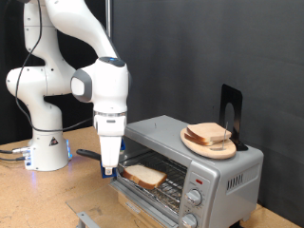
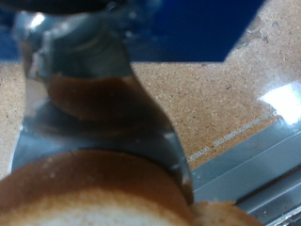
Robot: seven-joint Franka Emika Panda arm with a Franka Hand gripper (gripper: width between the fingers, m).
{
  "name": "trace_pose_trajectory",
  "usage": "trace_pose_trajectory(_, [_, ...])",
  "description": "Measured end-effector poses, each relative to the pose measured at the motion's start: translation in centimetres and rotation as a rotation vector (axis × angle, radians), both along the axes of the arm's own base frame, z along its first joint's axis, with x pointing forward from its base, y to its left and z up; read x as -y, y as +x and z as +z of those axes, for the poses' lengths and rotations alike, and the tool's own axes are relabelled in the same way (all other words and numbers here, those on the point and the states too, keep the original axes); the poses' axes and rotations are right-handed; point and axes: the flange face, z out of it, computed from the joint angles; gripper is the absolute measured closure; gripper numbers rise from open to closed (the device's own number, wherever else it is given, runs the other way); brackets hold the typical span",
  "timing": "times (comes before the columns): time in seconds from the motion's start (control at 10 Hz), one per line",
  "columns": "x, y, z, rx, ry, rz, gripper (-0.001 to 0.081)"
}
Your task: Make a piece of toast with the oven
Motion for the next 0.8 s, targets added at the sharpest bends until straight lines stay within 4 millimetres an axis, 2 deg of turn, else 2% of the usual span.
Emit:
trace_pose_trajectory(0.2, [0.3, -0.3, 0.3, 0.022, 0.018, 0.005, 0.0406])
trace_pose_trajectory(0.5, [0.5, -0.4, 2.3, 0.075, 0.011, 0.012, 0.0406])
trace_pose_trajectory(0.8, [-0.9, -0.3, 3.1, 0.083, -0.005, 0.005, 0.0406])
